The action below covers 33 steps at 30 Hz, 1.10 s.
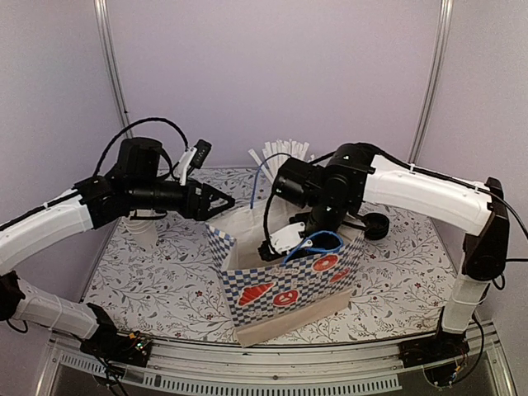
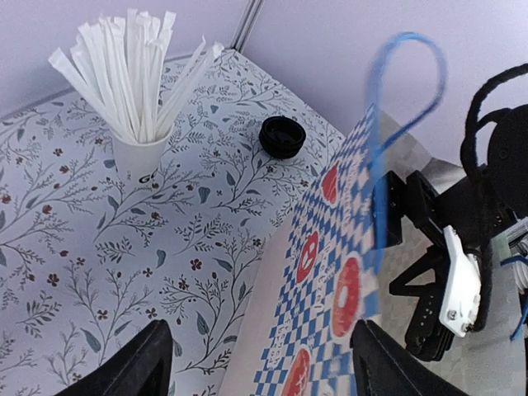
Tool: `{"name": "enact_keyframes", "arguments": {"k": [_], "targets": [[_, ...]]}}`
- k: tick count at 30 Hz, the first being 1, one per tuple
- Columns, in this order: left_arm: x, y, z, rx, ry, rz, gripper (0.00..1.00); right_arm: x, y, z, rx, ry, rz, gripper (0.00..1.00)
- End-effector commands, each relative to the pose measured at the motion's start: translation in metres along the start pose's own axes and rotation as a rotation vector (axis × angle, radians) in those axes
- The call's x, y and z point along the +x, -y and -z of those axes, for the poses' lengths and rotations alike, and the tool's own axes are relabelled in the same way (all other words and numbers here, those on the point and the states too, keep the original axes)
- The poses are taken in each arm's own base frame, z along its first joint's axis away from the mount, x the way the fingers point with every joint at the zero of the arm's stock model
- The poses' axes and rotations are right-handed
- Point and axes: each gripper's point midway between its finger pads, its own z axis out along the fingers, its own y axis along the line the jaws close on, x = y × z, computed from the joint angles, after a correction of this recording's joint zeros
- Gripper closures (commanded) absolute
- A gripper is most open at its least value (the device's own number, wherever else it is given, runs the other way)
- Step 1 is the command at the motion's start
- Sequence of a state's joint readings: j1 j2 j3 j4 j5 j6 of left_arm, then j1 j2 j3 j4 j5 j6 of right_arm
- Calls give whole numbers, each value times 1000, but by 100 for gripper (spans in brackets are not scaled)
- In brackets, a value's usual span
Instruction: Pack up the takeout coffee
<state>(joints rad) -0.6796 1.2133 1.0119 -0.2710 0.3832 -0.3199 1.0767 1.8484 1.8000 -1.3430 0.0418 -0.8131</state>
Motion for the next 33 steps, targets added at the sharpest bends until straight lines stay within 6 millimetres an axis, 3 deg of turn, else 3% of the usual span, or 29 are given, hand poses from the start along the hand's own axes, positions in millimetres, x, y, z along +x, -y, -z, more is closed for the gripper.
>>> {"name": "enact_keyframes", "arguments": {"k": [1,4,6,9,13,18,22,26,28,33], "targets": [[-29,11,34,-39,28,-81,23,-3,1,46,63,99,7,10],[-41,29,50,7,33,-99,22,-5,3,64,102,137,14,9],[-43,43,56,58,23,-104,22,-7,6,79,137,170,20,1],[-43,53,56,83,-7,-108,22,-9,11,92,186,209,35,1],[-22,60,40,115,-109,-92,22,-9,9,90,176,209,25,1],[5,108,29,263,-206,-124,22,-6,8,87,168,195,14,1],[12,126,24,287,-242,-111,22,-4,10,94,195,197,10,1],[31,132,6,251,-347,-99,25,-3,10,95,202,194,4,1],[42,118,-4,147,-409,-97,29,-3,10,95,201,194,2,1],[41,109,-17,79,-426,-99,44,-1,10,97,206,191,-1,1]]}}
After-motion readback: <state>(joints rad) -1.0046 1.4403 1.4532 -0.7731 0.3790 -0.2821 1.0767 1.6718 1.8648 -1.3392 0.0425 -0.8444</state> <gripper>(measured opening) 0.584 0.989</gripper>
